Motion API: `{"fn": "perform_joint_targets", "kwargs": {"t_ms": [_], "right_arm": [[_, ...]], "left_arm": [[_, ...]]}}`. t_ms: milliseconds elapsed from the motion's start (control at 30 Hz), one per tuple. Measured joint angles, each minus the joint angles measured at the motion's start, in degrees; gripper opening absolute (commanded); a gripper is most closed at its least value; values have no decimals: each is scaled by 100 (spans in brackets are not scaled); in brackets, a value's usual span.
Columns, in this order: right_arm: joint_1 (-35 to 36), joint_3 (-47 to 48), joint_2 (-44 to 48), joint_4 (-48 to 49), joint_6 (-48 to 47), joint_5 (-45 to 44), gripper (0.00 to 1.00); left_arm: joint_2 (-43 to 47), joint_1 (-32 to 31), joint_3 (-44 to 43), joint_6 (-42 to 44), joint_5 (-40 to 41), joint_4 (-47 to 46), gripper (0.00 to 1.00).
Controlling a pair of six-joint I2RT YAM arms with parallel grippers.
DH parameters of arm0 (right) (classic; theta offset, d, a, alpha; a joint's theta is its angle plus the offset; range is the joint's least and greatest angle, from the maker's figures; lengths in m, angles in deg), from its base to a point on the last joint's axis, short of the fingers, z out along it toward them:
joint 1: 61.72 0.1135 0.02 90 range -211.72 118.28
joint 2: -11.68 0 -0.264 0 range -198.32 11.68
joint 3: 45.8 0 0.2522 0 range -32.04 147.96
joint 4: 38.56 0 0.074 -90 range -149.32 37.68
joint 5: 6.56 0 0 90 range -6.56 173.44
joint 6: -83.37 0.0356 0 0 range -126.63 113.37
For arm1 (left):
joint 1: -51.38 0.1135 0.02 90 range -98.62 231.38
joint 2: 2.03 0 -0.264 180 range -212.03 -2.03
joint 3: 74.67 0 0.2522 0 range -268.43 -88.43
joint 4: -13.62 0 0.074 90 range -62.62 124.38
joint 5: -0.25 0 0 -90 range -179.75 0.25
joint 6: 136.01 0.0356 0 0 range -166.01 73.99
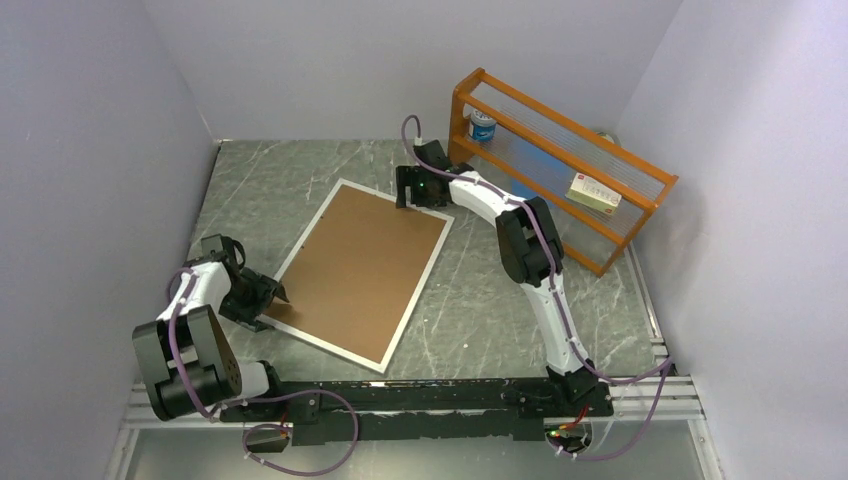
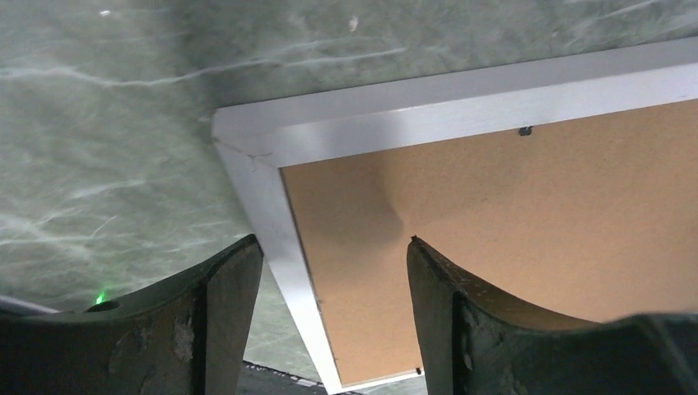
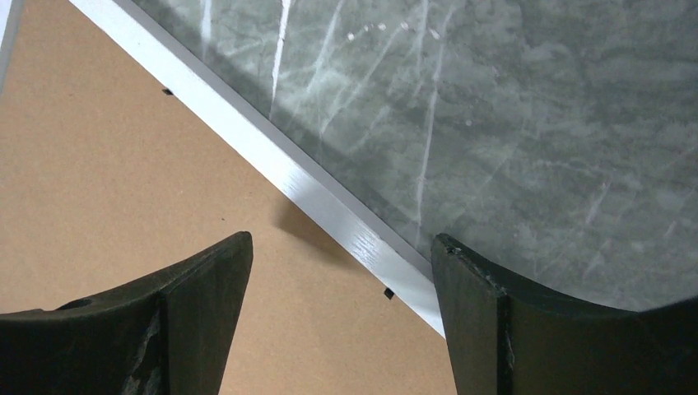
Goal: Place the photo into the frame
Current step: Adjust the photo frame at the center of the board.
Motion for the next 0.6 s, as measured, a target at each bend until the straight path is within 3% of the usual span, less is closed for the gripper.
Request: {"fn": "perform_joint_targets", "kwargs": {"t_ms": [400, 600], "right_arm": [[-343, -2391, 1482, 608, 345, 114, 78], [-396, -3357, 2199, 376, 730, -496, 82]], "left_arm": [[-824, 66, -160, 643, -973, -699, 62], [-1384, 94, -468, 922, -1567, -1080, 44]]}}
